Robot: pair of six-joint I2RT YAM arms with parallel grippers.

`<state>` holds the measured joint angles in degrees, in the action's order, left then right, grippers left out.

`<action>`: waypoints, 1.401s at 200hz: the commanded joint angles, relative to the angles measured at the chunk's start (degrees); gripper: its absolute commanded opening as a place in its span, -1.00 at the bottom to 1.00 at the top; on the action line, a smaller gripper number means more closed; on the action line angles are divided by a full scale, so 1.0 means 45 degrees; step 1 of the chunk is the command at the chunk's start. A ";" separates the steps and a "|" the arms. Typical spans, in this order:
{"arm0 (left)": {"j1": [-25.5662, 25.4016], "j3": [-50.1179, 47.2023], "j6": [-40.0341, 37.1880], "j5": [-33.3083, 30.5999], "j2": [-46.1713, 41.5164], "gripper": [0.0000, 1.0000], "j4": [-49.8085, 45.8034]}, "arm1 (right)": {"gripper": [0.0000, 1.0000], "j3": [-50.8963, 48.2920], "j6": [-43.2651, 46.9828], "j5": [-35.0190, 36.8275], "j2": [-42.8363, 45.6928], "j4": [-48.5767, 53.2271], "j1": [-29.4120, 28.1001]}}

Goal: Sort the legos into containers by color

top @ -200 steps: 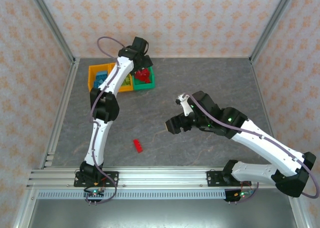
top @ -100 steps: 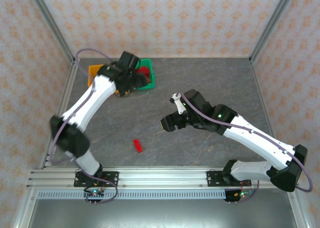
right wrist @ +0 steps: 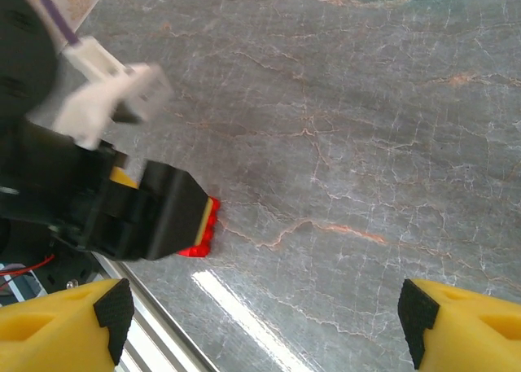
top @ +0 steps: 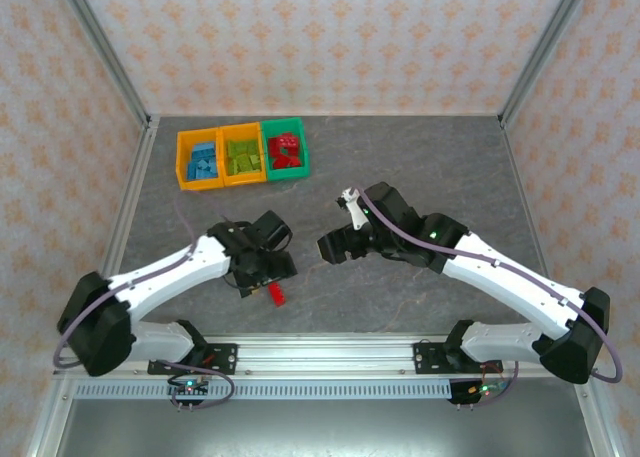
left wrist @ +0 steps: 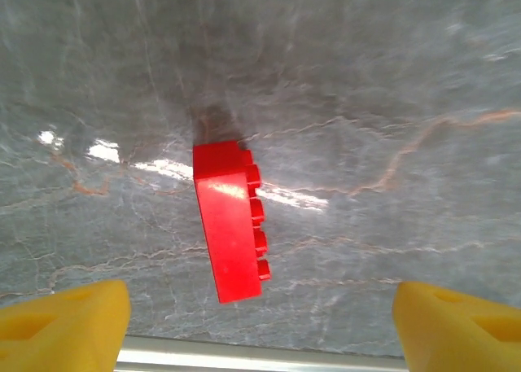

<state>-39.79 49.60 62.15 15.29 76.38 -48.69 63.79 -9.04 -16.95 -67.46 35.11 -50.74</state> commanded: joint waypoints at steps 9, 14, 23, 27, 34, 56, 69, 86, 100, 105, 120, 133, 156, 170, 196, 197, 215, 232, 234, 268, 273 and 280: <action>-0.0112 -0.0181 0.0310 0.0291 0.1073 0.61 0.1244 | 0.73 -0.0153 -0.0297 0.0114 -0.0021 -0.0115 -0.0052; -0.0115 -0.0278 0.0353 0.0250 0.1243 0.58 0.1418 | 0.73 -0.0171 -0.0357 0.0167 -0.0010 -0.0073 -0.0052; -0.0103 -0.0412 0.0390 0.0298 0.1557 0.47 0.1710 | 0.73 -0.0224 -0.0436 0.0257 0.0047 -0.0030 -0.0051; -0.0093 -0.0464 0.0388 0.0315 0.1719 0.41 0.1795 | 0.73 -0.0257 -0.0480 0.0303 0.0096 -0.0008 -0.0052; -0.0102 -0.0518 0.0369 0.0327 0.2020 0.30 0.1812 | 0.73 -0.0305 -0.0525 0.0376 0.0210 0.0017 -0.0052; -0.0098 -0.0329 0.0073 0.0223 0.2747 -0.16 0.1260 | 0.73 -0.0483 -0.0588 0.0647 0.0518 0.0049 -0.0050; -0.0103 -0.0214 -0.0111 0.0118 0.2887 -0.33 0.1060 | 0.73 -0.0556 -0.0589 0.0700 0.0596 0.0087 -0.0052; -0.0084 -0.0015 -0.0341 0.0003 0.3002 -0.46 0.0833 | 0.73 -0.0534 -0.0570 0.0681 0.0597 0.0125 -0.0052; -0.0064 0.0228 -0.0461 -0.0008 0.2997 -0.57 0.0709 | 0.73 -0.0486 -0.0507 0.0663 0.0558 0.0143 -0.0052; -0.0064 0.0368 -0.0471 -0.0018 0.2962 -0.61 0.0675 | 0.73 -0.0457 -0.0482 0.0659 0.0533 0.0130 -0.0051; -0.0035 0.1242 -0.0640 -0.0199 0.2600 -0.65 0.0375 | 0.73 -0.0372 -0.0416 0.0642 0.0478 0.0137 -0.0052; 0.0050 0.2696 -0.1107 -0.0871 0.2439 -0.65 -0.0306 | 0.73 -0.0289 -0.0339 0.0622 0.0425 0.0108 -0.0052; 0.0819 0.5495 -0.2324 -0.2273 0.3071 -0.65 -0.1457 | 0.73 -0.0174 -0.0263 0.0622 0.0287 0.0043 -0.0052; 0.1576 0.7113 -0.3166 -0.2733 0.4027 -0.65 -0.1965 | 0.73 -0.0068 -0.0237 0.0532 0.0185 0.0099 -0.0052; 0.2927 1.0466 -0.4613 -0.3432 0.6429 -0.65 -0.2806 | 0.73 0.0152 -0.0087 0.0628 0.0116 0.0431 -0.0052; 0.2984 1.0581 -0.4642 -0.3454 0.6505 -0.65 -0.2800 | 0.73 0.0166 -0.0084 0.0644 0.0122 0.0445 -0.0052; 0.3801 1.2748 -0.5134 -0.3738 0.8334 -0.65 -0.2800 | 0.73 0.0275 0.0054 0.0826 0.0216 0.0742 -0.0052; 0.4329 1.5010 -0.5424 -0.4359 0.9997 -0.65 -0.2818 | 0.73 0.0353 0.0152 0.1086 0.0369 0.0954 -0.0052; 0.4384 1.5295 -0.5469 -0.4463 1.0189 -0.65 -0.2839 | 0.73 0.0365 0.0143 0.1119 0.0394 0.0978 -0.0052; 0.4748 1.9800 -0.6250 -0.5252 1.3234 -0.59 -0.2683 | 0.74 0.0873 0.0268 0.1587 0.0511 0.1726 -0.0052; 0.4759 2.0315 -0.6378 -0.5287 1.3573 -0.55 -0.2615 | 0.74 0.0946 0.0293 0.1628 0.0502 0.1841 -0.0052; 0.4797 2.0931 -0.6491 -0.5292 1.3986 -0.49 -0.2515 | 0.74 0.1032 0.0336 0.1673 0.0498 0.2006 -0.0045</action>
<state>-18.02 134.30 37.21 -4.03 135.72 -58.87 65.14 -8.91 -12.40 -66.61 40.03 -50.76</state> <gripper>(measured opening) 0.256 0.867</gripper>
